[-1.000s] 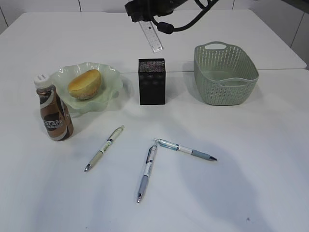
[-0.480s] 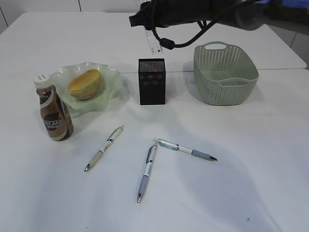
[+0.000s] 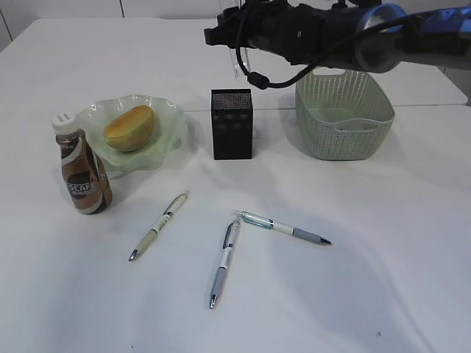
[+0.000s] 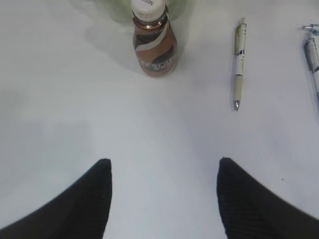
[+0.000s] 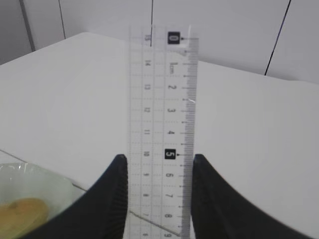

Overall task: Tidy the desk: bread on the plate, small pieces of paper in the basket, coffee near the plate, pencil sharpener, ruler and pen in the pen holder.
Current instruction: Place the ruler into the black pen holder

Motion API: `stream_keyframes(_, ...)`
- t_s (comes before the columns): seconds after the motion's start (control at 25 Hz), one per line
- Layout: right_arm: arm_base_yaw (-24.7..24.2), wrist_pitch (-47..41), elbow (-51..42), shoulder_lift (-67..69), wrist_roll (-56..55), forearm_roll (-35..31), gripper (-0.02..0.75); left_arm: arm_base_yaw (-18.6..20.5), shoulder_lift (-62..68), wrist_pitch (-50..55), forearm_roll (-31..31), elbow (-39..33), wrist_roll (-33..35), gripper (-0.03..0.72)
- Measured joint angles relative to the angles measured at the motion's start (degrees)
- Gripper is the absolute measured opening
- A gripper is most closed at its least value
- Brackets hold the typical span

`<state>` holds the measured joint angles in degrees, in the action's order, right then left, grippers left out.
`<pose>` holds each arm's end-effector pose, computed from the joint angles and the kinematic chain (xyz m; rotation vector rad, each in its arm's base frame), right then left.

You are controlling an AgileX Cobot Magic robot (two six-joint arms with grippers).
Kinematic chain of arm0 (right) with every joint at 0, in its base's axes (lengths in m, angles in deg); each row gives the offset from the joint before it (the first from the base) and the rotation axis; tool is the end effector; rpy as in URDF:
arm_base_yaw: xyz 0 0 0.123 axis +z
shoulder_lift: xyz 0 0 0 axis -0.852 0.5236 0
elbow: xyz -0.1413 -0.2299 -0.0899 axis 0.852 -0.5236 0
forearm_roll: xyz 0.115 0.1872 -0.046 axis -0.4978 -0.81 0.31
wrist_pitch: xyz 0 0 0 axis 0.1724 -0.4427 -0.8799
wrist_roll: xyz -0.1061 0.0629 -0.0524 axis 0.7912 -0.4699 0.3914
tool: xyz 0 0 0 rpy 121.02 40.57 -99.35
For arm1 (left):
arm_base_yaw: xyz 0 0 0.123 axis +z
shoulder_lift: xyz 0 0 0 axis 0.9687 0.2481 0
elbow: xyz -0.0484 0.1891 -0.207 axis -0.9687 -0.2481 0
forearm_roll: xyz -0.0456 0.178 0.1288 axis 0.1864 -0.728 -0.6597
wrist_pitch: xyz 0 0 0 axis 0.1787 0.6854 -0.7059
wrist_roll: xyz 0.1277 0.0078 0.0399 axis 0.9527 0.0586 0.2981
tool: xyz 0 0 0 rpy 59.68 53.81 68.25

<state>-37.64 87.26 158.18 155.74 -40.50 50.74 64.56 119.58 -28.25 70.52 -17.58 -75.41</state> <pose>0.5257 0.1971 0.2506 -0.3793 1.7487 0.1883 0.2081 -0.0419 0.3135 0.3445 2.5372 -0.0569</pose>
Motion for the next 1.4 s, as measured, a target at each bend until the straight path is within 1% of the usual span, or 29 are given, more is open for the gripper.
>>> stream_keyframes(0.04, 0.0, 2.33, -0.73, 0.0, -0.22, -0.1, 0.29, 0.0, 0.0, -0.26, 0.0, 0.0, 0.0, 0.466)
stream_keyframes(0.2, 0.2, 4.65, -1.21, 1.28, -1.23, -0.21, 0.29, 0.0, 0.0, -0.66, 0.0, 0.0, 0.0, 0.466)
stream_keyframes(0.6, 2.14, 7.83, -2.06, 3.2, -1.25, 1.34, 0.29, 0.0, 0.0, -0.7, 0.0, 0.0, 0.0, 0.466)
stream_keyframes(0.88, 2.14, 8.99, -2.17, 6.17, -1.25, 1.43, 0.29, 0.0, 0.0, -0.7, 0.0, 0.0, 0.0, 0.466)
stream_keyframes(1.4, 2.14, 9.13, -2.29, 6.56, -1.25, 1.43, 0.29, 0.0, 0.0, -0.8, -0.02, 0.0, 0.0, 0.466)
